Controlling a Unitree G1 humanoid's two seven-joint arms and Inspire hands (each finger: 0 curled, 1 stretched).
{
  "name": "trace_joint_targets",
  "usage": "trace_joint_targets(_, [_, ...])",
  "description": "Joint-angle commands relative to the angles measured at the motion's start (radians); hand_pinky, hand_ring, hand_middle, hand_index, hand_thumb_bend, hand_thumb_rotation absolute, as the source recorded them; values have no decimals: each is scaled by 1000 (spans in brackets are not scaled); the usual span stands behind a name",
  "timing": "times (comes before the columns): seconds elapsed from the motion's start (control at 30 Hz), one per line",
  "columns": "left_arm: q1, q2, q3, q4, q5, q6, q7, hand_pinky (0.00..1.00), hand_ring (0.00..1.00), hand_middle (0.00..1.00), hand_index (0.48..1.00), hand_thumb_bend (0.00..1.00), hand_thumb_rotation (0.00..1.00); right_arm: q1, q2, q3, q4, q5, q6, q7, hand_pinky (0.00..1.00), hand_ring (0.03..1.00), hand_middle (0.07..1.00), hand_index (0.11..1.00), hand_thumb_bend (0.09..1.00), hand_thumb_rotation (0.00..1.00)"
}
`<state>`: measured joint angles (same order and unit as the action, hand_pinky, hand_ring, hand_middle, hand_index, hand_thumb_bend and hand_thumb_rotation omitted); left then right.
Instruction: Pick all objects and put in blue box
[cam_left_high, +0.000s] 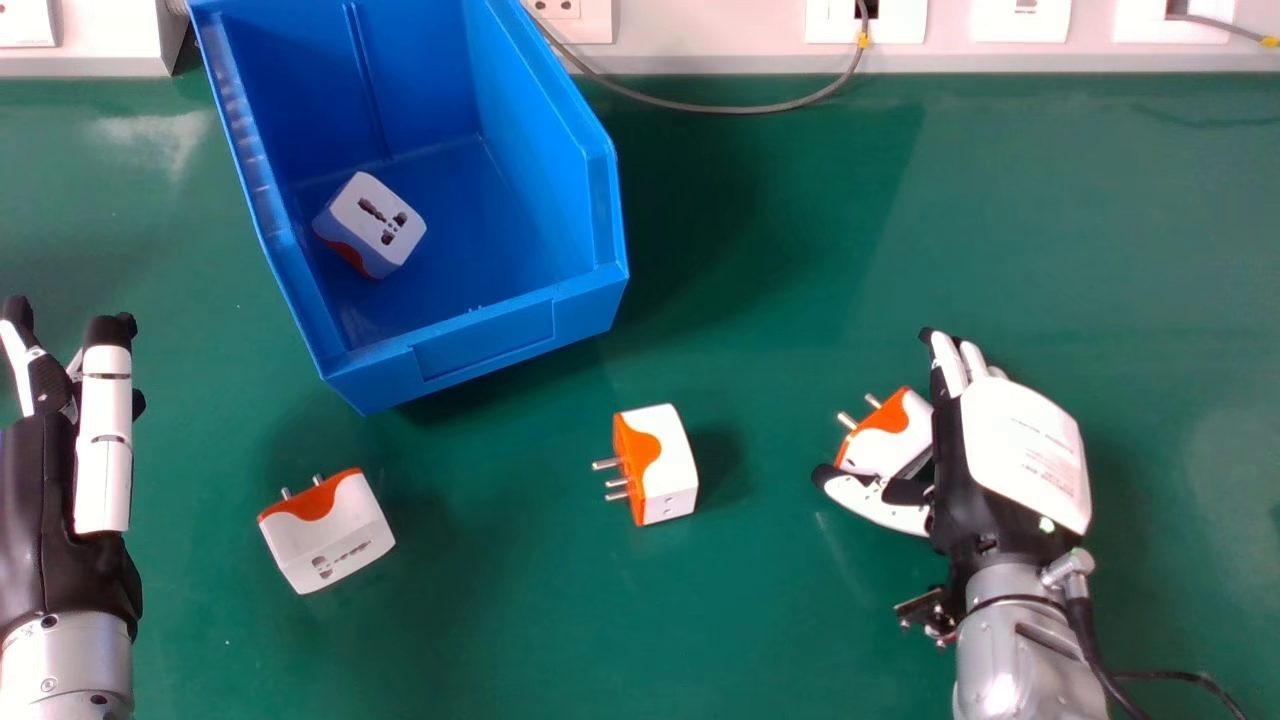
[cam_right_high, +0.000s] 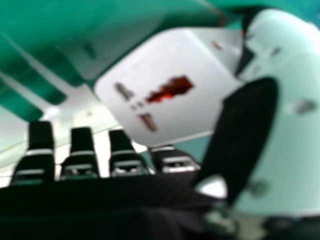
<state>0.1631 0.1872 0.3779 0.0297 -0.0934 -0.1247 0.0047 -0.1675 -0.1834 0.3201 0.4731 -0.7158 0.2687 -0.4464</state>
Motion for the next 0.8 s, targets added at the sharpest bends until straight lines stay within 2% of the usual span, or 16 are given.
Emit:
trace_joint_targets(0.0, [0,12,8,-30,-1,-4,3,911,941,905,931,431,936,-2,-9,-11,42,4,24,-11,765,844,873,877,469,286])
trace_joint_targets(0.07, [5,10,7,-38,-4,-1,2,911,941,905,931,431,936,-8,-2,-17,50,14,27,-18,765,844,873,877,469,286])
trace_joint_targets(0.1, [7,8,7,-47,-5,4,3,911,941,905,931,432,936,-8,-1,-17,47,17,29,-18,686,761,796,830,484,229])
trace_joint_targets(0.17, [10,7,6,-55,-6,10,4,911,941,905,931,432,936,-9,-2,-18,45,23,27,-13,686,761,796,830,484,229])
trace_joint_targets(0.2, [10,6,6,-56,-7,11,4,910,940,904,931,433,935,-10,-2,-19,45,27,25,-10,596,668,714,764,489,183])
trace_joint_targets(0.3, [9,7,6,-52,-7,8,2,910,940,904,931,433,935,-17,-15,-26,59,51,-20,11,596,668,714,764,489,183])
trace_joint_targets(0.33, [9,9,7,-51,-8,7,1,908,939,904,930,435,934,-18,-22,-27,60,57,-29,21,511,581,648,712,493,146])
trace_joint_targets(0.37, [9,9,7,-50,-8,7,0,908,939,904,930,435,934,-19,-27,-27,60,60,-35,27,511,581,648,712,493,146])
trace_joint_targets(0.47, [10,10,8,-50,-10,6,-2,900,936,905,931,441,929,-20,-35,-25,61,61,-42,31,296,359,526,600,498,76])
trace_joint_targets(0.5, [11,10,9,-52,-12,8,-3,900,936,905,931,441,929,-21,-38,-26,61,62,-46,34,296,359,526,600,498,76])
trace_joint_targets(0.57, [14,9,9,-63,-12,14,-2,895,934,906,931,446,925,-24,-39,-28,59,64,-43,43,180,238,367,536,492,115])
trace_joint_targets(0.63, [18,6,7,-77,-10,22,0,894,934,907,932,448,924,-27,-36,-31,54,68,-33,54,156,212,333,523,491,123])
trace_joint_targets(0.77, [15,11,12,-63,-12,17,-5,893,933,907,933,450,923,-23,-29,-40,28,73,-12,73,131,185,288,503,490,135])
